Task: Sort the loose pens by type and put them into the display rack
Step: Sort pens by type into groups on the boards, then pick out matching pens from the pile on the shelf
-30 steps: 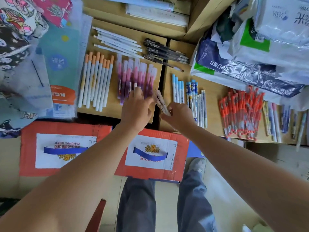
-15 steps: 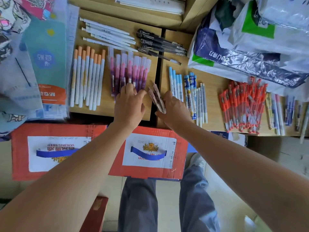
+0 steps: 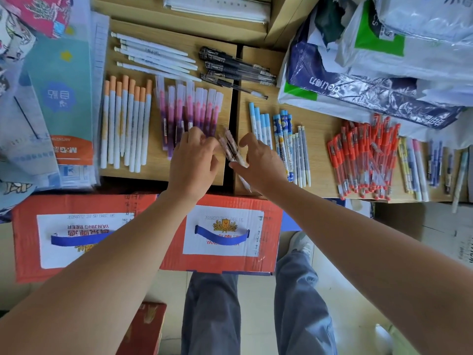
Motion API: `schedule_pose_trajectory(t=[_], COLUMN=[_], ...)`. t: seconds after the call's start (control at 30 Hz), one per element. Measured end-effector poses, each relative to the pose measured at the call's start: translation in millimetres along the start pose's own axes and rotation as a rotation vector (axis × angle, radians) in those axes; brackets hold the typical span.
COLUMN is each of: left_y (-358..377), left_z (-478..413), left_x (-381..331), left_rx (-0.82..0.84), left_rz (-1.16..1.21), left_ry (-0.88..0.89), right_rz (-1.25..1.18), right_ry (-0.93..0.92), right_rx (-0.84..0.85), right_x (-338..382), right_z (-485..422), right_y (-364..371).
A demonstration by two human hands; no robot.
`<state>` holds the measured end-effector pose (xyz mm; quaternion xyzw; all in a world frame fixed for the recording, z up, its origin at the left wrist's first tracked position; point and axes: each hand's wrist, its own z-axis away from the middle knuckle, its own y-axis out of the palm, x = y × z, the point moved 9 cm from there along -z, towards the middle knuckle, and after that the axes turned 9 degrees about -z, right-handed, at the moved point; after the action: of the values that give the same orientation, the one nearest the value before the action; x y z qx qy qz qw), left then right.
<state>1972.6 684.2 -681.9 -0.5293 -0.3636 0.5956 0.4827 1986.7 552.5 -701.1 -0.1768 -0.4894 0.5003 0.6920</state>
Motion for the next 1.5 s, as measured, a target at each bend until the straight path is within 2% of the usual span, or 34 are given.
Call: schedule_pose_trajectory(t=[0.17,0.33,0.67,0.8,0.9,1.03,1.23,1.4,1.5], left_y=[-18.7,-20.3,38.8,73.5,100.5,122.2,131.7,130.3,130.2], left_z=[-3.5,-19.1,-32.9,-35.9,-41.3,-45.2,-49.5,-54.3,-59.6], left_x=[-29.2,-92.4,-289.8,-357.9,-394.1,-418.8,-427.7,-433.5,-441.1], left_rx=[-0.056,-0.025,0.142,0.224,0.287,0.309,0.328,0.339,0.328], left_rz=[0.070,0.157,0.251,0.207,0.139,0.046,-0.101,-0.103,-0.098], left_ry=[0.079,0.141,0.228,0.238,0.236,0.213,0.180,0.159,0.172], right_rz=[-0.355,-0.421,-0.444,-0.349,-0.248,-0.144,-0.088,-0.137,-0.117], right_ry=[-0.037,0.058,0.165,0.246,0.296,0.256,0.148,0.204,0.234], right_rx=[-0.042,-0.153,-0.241,-0.282,-0.202,-0.112,-0.069,-0.192,-0.194], right_x=[-17.2,-84.5,-258.1,-334.1,-379.2,-406.6,-400.5,-416.9,-425.6], right_z=[13.3,36.5,97.6,120.4,128.4,124.0,108.5,108.7,110.3], right_y=[-29.7,-74.7,-159.9,-190.0,-199.2,-198.3,-191.8,-205.6,-209.3])
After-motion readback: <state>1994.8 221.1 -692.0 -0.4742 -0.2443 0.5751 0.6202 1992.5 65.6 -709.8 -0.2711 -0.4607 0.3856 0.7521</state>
